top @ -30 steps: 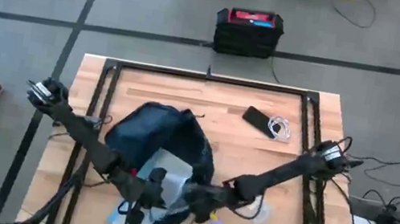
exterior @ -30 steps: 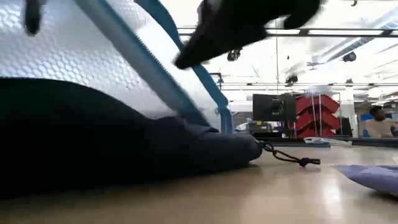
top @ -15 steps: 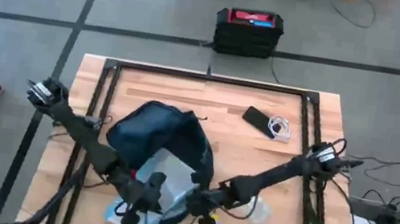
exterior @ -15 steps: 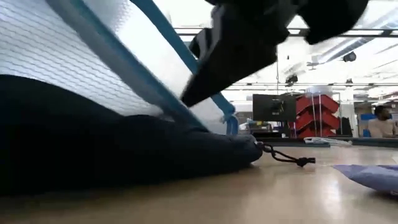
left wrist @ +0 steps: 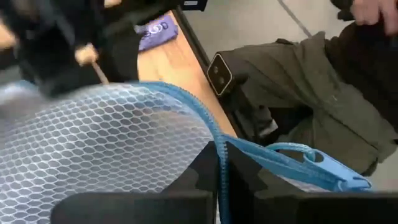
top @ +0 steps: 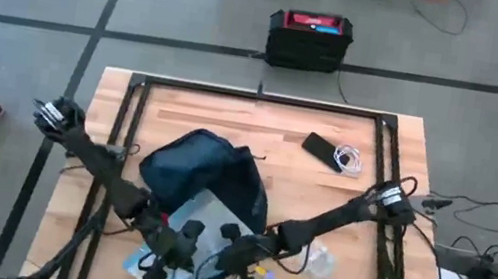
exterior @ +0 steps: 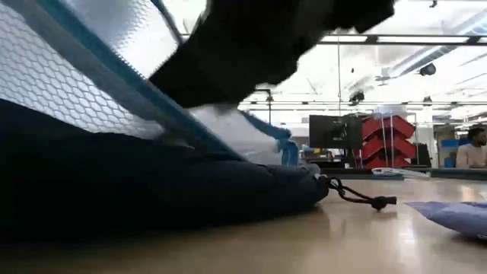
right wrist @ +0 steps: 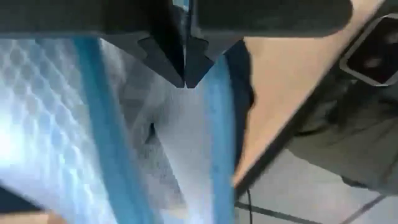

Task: Unpack backpack
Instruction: Put the black plastic into the white zip bag, then put the purple snack into the white zip bag

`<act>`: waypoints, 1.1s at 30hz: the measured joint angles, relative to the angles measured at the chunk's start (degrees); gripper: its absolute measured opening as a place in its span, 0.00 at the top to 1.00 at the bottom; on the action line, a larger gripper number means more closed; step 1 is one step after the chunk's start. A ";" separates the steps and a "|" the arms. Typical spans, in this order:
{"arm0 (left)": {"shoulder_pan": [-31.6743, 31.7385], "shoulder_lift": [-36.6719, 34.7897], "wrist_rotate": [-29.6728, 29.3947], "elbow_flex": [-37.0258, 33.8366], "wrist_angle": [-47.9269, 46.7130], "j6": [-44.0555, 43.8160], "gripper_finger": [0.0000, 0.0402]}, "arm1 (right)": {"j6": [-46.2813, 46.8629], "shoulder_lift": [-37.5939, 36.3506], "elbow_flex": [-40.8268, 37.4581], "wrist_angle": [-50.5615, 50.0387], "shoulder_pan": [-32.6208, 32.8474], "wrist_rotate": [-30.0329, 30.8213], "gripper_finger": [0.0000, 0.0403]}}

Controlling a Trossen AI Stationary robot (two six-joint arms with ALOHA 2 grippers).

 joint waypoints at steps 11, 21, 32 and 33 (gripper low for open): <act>-1.38 0.00 0.22 0.00 -1.19 -1.49 1.00 | -3.54 -4.84 4.07 -15.77 1.19 29.64 1.00; -1.37 0.00 -1.58 0.00 -1.50 -1.53 1.00 | 5.68 -5.81 3.94 -21.68 3.41 3.89 1.00; -1.30 0.00 -3.71 0.02 -1.24 -7.08 1.00 | 33.73 -10.34 3.94 -41.54 13.39 3.51 0.95; -1.30 0.00 -3.84 0.10 -1.26 -7.79 1.00 | 37.80 -10.41 3.94 -42.15 14.37 3.17 0.93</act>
